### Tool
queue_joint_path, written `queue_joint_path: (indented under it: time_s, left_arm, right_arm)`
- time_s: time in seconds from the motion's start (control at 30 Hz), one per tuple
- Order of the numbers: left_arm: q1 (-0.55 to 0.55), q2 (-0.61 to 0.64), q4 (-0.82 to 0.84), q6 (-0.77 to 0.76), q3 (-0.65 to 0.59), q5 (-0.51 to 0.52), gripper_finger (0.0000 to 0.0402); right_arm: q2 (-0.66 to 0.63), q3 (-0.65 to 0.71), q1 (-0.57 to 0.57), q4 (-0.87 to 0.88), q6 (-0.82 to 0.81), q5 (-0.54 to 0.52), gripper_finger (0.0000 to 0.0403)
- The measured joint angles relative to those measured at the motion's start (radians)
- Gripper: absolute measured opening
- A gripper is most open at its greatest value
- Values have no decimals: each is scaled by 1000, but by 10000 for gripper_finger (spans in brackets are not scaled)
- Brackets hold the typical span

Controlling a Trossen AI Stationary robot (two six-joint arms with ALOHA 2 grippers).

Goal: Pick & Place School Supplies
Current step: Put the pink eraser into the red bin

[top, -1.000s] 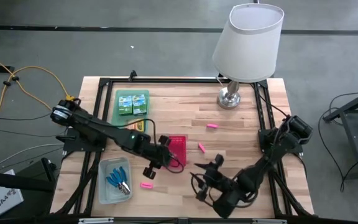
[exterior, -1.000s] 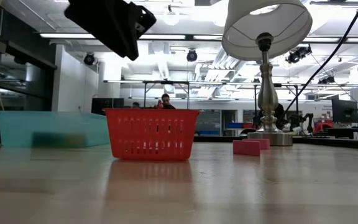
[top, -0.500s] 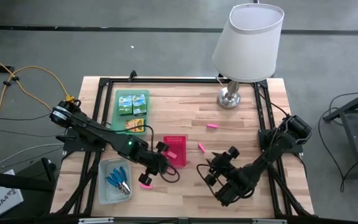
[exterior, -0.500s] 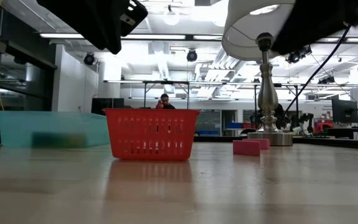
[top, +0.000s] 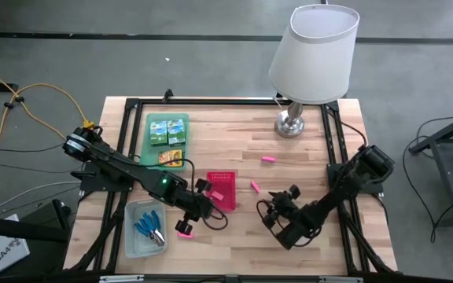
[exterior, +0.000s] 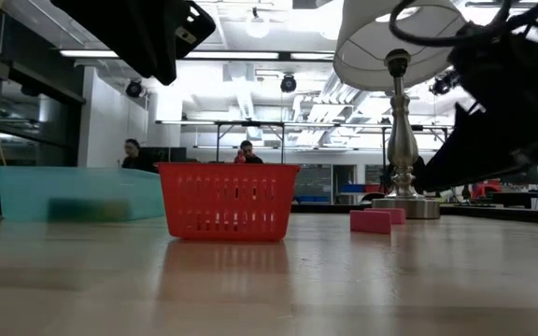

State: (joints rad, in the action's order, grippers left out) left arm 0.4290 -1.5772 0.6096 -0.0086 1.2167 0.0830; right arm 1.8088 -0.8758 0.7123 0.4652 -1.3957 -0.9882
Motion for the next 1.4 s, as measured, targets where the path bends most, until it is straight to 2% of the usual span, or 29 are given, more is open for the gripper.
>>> queue_joint_path:
  time_s: [0.1, 0.2, 0.5, 0.9, 1.4]
  left_arm:
    - [0, 0, 0, 0, 0, 0, 74]
    - [0, 0, 0, 0, 0, 0, 74]
    - [0, 0, 1, 0, 0, 0, 74]
    - [0, -1, 0, 0, -1, 0, 74]
    - [0, -1, -3, 0, -1, 0, 74]
  right_arm:
    - [0, 39, -18, -142, 103, 0, 165]
    - [0, 53, -36, -202, 167, 0, 165]
    - [71, 55, -77, -224, 192, 28, 165]
    - [140, 54, -79, -278, 184, 8, 165]
    - [145, 54, -164, -302, 224, -5, 165]
